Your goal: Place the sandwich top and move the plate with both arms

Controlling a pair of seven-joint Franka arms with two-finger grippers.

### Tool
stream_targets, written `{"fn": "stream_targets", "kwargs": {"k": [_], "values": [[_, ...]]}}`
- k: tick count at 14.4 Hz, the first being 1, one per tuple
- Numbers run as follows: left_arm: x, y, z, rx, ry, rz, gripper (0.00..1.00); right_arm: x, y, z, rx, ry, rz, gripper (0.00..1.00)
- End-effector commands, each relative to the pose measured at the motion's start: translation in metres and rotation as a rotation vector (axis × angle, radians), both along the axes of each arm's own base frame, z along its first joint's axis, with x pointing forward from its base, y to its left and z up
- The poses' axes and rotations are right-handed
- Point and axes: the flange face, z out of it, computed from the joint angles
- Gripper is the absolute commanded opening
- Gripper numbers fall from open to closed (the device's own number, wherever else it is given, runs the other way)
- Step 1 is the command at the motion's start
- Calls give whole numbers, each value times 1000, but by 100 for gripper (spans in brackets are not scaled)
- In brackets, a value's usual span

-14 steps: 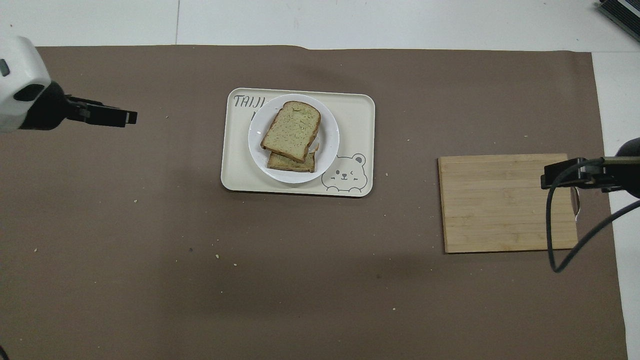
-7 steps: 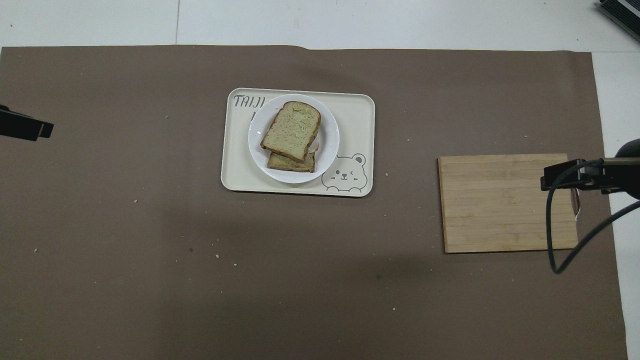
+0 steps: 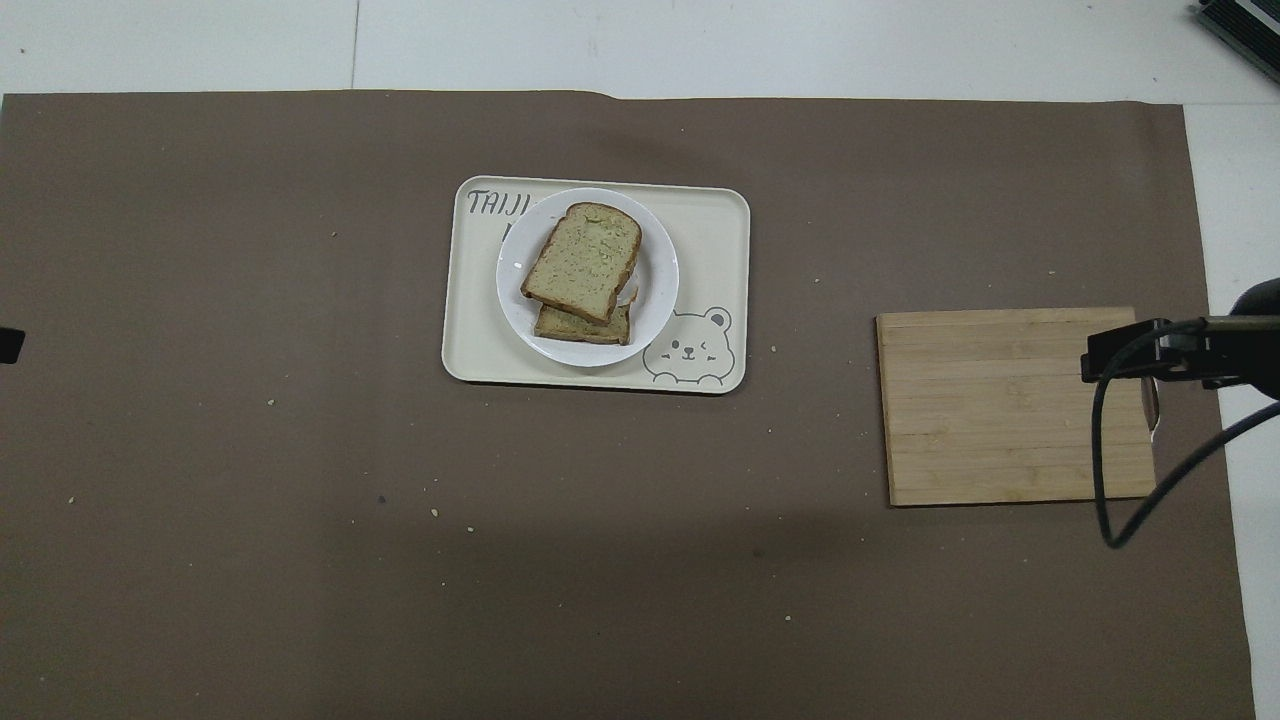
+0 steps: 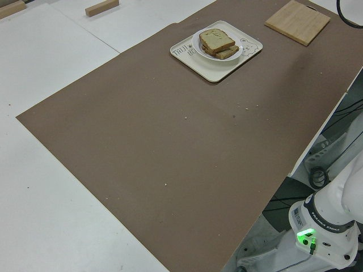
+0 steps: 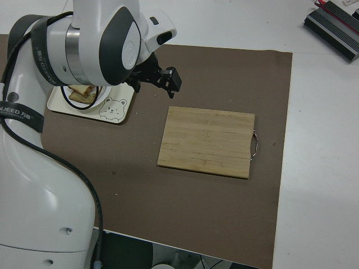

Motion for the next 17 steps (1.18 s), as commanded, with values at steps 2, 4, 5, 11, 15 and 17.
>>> {"fn": "stream_targets", "kwargs": {"k": [2, 4, 5, 11, 15, 17], "values": [[-6, -1, -5, 0, 66, 99, 100, -6, -6, 0, 22, 12, 20, 100], [1, 7, -10, 3, 81, 115, 100, -6, -8, 0, 22, 18, 25, 100], [4, 11, -4, 2, 69, 124, 100, -7, -10, -1, 23, 25, 29, 100], [11, 9, -1, 12, 64, 126, 100, -10, -23, -2, 24, 43, 16, 100], [11, 8, -1, 11, 59, 123, 100, -10, -23, -2, 24, 45, 16, 100], [8, 8, 4, 7, 49, 123, 100, -10, -23, -2, 24, 45, 16, 100]]}}
